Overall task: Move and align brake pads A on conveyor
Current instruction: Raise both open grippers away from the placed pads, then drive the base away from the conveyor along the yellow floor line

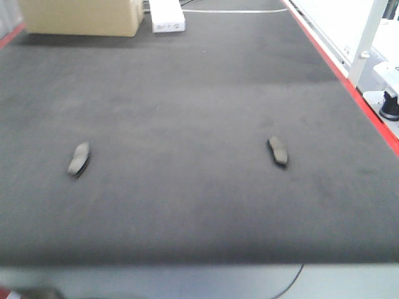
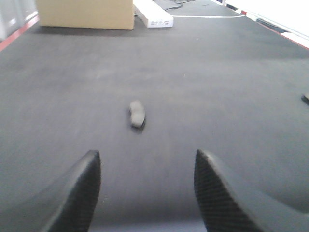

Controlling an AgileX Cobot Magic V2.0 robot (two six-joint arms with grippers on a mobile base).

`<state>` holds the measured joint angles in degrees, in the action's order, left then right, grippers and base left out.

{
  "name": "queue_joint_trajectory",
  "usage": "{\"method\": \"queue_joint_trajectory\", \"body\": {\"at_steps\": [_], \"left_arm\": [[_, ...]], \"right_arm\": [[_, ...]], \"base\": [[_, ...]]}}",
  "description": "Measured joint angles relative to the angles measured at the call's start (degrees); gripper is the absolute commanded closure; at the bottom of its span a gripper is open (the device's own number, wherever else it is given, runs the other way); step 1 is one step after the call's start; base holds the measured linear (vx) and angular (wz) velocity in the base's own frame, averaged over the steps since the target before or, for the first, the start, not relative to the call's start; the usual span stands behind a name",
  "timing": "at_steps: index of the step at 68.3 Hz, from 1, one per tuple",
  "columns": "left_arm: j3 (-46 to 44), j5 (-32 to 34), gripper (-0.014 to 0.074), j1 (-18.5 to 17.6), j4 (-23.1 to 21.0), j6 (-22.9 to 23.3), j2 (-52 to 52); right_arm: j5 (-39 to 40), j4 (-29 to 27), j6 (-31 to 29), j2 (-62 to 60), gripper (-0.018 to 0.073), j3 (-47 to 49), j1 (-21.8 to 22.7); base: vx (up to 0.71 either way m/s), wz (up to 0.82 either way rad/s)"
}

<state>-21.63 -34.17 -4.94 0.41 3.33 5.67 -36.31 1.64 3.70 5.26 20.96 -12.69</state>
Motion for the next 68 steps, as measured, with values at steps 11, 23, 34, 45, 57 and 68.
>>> {"method": "queue_joint_trajectory", "body": {"at_steps": [11,23,34,45,57,68], "left_arm": [[0.0,0.0,0.0174,0.0,0.0,0.0,0.0],[0.0,0.0,0.0174,0.0,0.0,0.0,0.0],[0.0,0.0,0.0174,0.0,0.0,0.0,0.0],[0.0,0.0,0.0174,0.0,0.0,0.0,0.0],[0.0,0.0,0.0174,0.0,0.0,0.0,0.0],[0.0,0.0,0.0174,0.0,0.0,0.0,0.0]], "right_arm": [[0.0,-0.1,0.0,0.0,0.0093,0.0,0.0],[0.1,-0.1,0.0,0.0,0.0093,0.0,0.0],[0.0,-0.1,0.0,0.0,0.0093,0.0,0.0],[0.0,-0.1,0.0,0.0,0.0093,0.0,0.0],[0.0,-0.2,0.0,0.0,0.0093,0.0,0.0],[0.0,-0.2,0.0,0.0,0.0093,0.0,0.0]], "base": [[-0.44,0.14],[-0.43,0.04],[-0.37,-0.01],[-0.31,-0.04],[-0.28,-0.22],[-0.25,-0.57]]}}
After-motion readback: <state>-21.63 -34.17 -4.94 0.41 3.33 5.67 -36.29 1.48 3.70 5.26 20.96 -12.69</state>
